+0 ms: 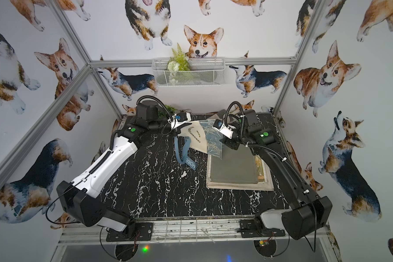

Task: Put away the canvas bag
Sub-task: Press the canvas bag.

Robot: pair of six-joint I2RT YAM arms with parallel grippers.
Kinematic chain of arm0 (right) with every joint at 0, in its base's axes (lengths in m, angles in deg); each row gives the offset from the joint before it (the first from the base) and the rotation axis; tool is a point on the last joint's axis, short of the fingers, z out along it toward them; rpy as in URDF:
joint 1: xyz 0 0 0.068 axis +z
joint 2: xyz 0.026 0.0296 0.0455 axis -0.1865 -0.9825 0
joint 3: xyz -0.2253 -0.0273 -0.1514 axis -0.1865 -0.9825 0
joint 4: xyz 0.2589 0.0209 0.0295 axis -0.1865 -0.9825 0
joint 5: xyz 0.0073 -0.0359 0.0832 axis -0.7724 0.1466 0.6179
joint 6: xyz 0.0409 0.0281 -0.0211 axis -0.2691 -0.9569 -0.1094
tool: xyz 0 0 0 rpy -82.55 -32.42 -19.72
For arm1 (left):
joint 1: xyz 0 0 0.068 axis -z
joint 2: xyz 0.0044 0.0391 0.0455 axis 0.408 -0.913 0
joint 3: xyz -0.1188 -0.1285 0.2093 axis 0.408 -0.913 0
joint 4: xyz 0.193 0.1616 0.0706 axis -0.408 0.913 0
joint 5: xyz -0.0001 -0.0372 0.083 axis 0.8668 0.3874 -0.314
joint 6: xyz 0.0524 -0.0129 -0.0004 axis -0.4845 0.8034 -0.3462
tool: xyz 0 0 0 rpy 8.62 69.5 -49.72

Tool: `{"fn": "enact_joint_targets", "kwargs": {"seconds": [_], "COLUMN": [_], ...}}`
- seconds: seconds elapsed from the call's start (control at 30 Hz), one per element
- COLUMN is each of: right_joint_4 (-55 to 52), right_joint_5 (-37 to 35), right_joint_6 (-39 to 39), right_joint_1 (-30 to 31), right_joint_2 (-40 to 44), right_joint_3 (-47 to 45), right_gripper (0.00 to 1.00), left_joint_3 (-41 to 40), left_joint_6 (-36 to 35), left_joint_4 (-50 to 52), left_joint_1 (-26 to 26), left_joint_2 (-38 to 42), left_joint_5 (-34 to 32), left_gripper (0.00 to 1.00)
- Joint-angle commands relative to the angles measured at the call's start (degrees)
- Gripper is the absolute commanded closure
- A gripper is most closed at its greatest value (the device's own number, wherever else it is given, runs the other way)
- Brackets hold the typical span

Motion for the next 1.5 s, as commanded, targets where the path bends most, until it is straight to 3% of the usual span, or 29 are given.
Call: {"fn": "enact_joint_targets", "kwargs": {"seconds": [0.0,0.23,0.4,0.57,0.8,1.23,1.47], "right_joint_4": [11.82,20.52,27.91,28.7,23.37,24.43,19.28], "right_joint_5": [11.0,13.34,15.58,15.05,18.82,11.94,23.86], "right_joint_6": [-6.44,-10.08,-12.35,-12.94,-10.71,-7.24,-8.46], "right_joint_1": [-2.24,-3.4,-6.75,-8.36,-8.62,-8.7,-9.06], "right_joint_2": [1.97,1.13,5.57,7.68,6.28,8.42,4.79], "right_joint_3": [-3.88,-6.41,-9.73,-10.13,-7.0,-9.49,-6.23], "right_gripper": [0.38,0.3,0.28,0.0,0.0,0.0,0.0], "left_joint_3": [-3.27,-7.93,-9.62,-11.32,-12.08,-13.4,-13.8], "left_joint_6": [8.08,19.82,21.62,16.85,15.09,12.71,14.99], "left_joint_4": [-18.57,-33.78,-35.96,-34.13,-33.92,-31.99,-34.79], "left_joint_1": [-2.62,-6.17,-8.04,-8.38,-8.42,-8.69,-8.72], "left_joint_2": [2.18,3.38,4.61,6.36,7.13,8.64,8.63], "left_joint_5": [13.53,19.2,20.13,21.59,22.52,22.16,22.1], "left_gripper": [1.0,1.0,1.0,1.0,1.0,1.0,1.0]}}
